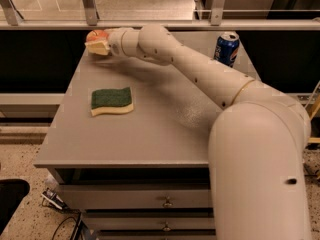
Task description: Pick apple
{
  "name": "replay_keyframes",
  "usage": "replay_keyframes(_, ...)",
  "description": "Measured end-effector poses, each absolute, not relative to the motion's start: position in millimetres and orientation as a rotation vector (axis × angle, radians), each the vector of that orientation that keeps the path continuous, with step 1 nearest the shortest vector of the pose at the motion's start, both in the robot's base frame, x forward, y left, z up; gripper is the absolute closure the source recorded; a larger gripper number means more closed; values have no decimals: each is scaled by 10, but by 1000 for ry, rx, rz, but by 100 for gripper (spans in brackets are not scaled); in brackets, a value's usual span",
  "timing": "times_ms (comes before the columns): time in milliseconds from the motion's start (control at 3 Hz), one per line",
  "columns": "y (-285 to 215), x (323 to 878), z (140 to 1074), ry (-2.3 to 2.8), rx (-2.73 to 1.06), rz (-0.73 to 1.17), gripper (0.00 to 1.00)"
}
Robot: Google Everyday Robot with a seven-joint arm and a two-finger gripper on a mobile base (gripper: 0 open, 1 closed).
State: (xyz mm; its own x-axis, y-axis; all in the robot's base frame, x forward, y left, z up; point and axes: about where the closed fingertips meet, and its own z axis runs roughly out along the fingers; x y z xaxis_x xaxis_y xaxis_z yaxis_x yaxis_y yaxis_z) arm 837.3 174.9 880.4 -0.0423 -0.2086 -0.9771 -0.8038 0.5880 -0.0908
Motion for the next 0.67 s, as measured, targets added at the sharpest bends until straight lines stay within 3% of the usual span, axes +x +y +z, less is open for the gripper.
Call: replay_keyframes(667, 1082, 7532, 9812, 1289, -1043, 688, 100)
